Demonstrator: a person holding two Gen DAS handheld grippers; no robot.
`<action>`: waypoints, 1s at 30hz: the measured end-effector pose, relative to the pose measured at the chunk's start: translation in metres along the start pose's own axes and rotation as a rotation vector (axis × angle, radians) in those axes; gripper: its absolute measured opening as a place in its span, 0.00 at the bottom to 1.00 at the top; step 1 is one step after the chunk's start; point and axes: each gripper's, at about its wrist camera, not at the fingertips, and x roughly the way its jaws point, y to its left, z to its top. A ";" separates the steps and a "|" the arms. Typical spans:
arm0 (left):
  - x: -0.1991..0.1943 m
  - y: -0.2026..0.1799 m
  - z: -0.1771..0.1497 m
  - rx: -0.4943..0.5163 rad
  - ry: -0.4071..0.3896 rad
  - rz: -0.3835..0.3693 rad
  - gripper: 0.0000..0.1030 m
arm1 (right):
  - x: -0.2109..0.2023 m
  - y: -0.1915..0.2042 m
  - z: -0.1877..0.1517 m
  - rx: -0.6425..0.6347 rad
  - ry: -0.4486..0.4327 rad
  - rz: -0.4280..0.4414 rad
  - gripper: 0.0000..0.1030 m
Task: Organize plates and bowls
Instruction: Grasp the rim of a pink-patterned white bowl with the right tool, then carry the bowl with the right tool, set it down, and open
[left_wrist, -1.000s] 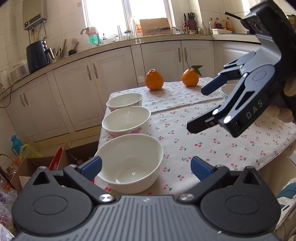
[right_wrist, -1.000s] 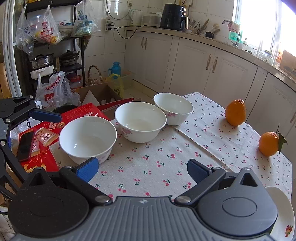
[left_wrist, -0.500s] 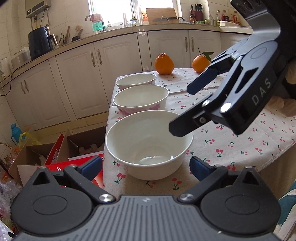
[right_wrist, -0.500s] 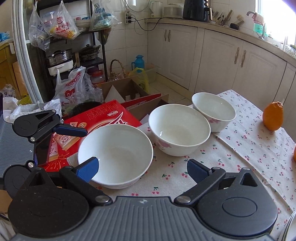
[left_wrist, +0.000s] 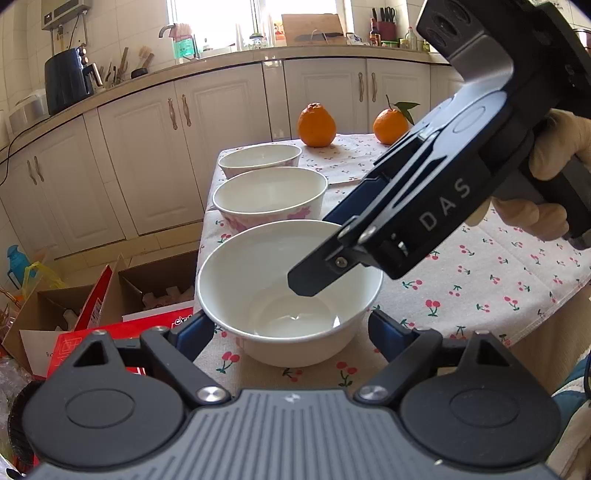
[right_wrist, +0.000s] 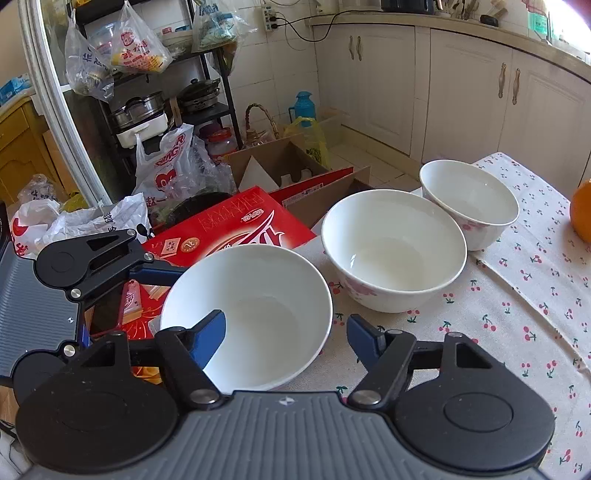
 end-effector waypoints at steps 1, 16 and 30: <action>0.000 0.000 0.000 -0.001 0.001 0.000 0.86 | 0.001 -0.001 0.000 0.006 0.003 0.006 0.70; 0.001 0.002 0.004 0.002 0.017 -0.009 0.85 | 0.000 -0.003 -0.003 0.038 -0.003 0.050 0.66; 0.008 -0.028 0.027 0.079 -0.015 -0.110 0.85 | -0.051 -0.020 -0.027 0.080 -0.058 -0.046 0.66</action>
